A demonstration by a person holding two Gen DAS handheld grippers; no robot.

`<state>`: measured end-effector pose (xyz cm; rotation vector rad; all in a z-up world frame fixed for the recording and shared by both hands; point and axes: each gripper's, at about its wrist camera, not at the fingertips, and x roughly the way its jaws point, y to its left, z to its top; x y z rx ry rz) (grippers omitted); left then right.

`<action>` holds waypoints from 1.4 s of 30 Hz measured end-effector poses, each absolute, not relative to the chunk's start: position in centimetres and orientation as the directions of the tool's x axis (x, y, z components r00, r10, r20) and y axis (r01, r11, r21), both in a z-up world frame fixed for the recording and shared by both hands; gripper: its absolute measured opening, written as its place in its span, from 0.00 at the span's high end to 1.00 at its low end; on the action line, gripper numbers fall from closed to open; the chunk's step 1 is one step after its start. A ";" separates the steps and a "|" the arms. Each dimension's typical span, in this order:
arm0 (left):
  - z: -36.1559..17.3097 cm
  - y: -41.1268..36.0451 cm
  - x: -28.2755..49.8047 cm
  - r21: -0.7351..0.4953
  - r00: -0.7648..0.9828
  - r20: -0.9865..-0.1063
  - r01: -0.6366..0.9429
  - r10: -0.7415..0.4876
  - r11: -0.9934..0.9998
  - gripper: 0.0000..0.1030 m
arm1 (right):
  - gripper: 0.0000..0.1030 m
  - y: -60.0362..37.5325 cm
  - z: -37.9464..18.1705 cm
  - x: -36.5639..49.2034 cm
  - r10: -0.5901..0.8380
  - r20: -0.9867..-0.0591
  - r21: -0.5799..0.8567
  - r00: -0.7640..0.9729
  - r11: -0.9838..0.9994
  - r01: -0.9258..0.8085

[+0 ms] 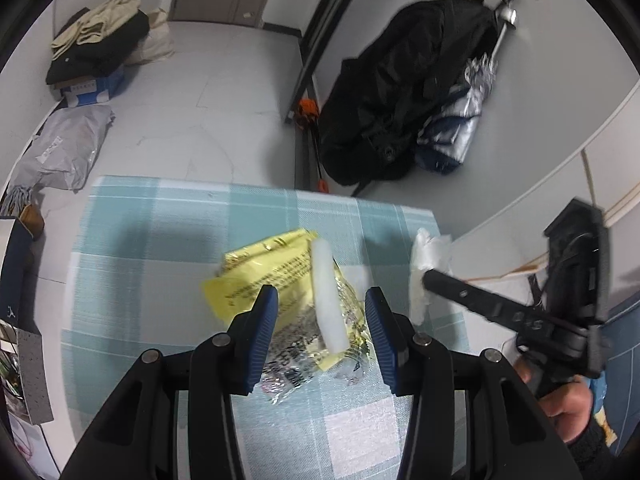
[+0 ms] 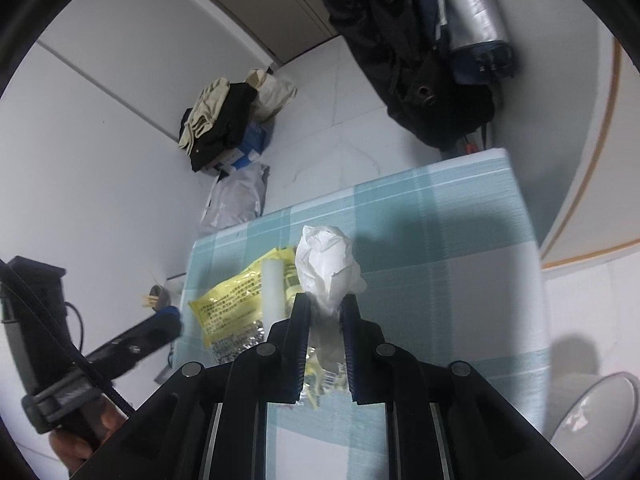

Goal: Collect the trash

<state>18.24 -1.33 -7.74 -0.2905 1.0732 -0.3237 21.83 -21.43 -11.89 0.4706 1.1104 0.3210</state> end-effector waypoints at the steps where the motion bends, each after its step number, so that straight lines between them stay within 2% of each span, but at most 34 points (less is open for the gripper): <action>1: -8.0 -1.8 18.4 -0.377 0.429 -0.815 0.121 -0.391 0.918 0.61 | 0.85 -22.0 -11.8 21.7 0.473 -0.775 0.516 0.418 0.856 -0.011; 11: -11.5 -5.2 20.4 -0.240 0.349 -0.900 0.104 -0.262 0.965 0.61 | 0.85 -26.8 -11.2 20.2 0.466 -0.766 0.526 0.442 0.850 0.015; 14: -12.0 -5.5 20.7 -0.242 0.338 -0.905 0.091 -0.259 0.966 0.61 | 0.85 -27.8 -11.0 19.9 0.466 -0.764 0.528 0.446 0.849 0.019; 19: -12.5 -7.1 20.3 -0.113 0.351 -0.923 0.143 -0.157 0.983 0.61 | 0.85 -28.7 -10.6 19.7 0.468 -0.757 0.534 0.455 0.845 0.020; 20: -12.5 -7.3 20.0 -0.094 0.357 -0.923 0.151 -0.143 0.984 0.63 | 0.85 -28.8 -10.5 19.6 0.467 -0.757 0.533 0.458 0.846 0.020; 22: -12.5 -7.3 19.6 -0.066 0.366 -0.923 0.160 -0.121 0.985 0.74 | 0.85 -29.0 -10.3 19.5 0.469 -0.753 0.536 0.462 0.844 0.017; 23: -12.5 -7.2 19.5 -0.051 0.369 -0.923 0.160 -0.107 0.986 0.85 | 0.85 -29.2 -10.2 19.4 0.470 -0.751 0.537 0.463 0.843 0.016; 29: -11.8 -6.9 19.0 -0.064 0.410 -0.904 0.157 -0.124 0.986 0.94 | 0.85 -29.2 -9.8 19.0 0.469 -0.746 0.536 0.473 0.844 0.009; 35: -10.9 -7.3 19.0 -0.106 0.426 -0.889 0.159 -0.165 0.982 0.94 | 0.85 -29.6 -9.7 18.5 0.459 -0.744 0.540 0.485 0.841 0.034; 42: -9.2 -5.3 18.4 -0.225 0.464 -0.842 0.160 -0.274 0.961 0.95 | 0.85 -29.4 -8.3 16.6 0.441 -0.737 0.535 0.512 0.844 0.043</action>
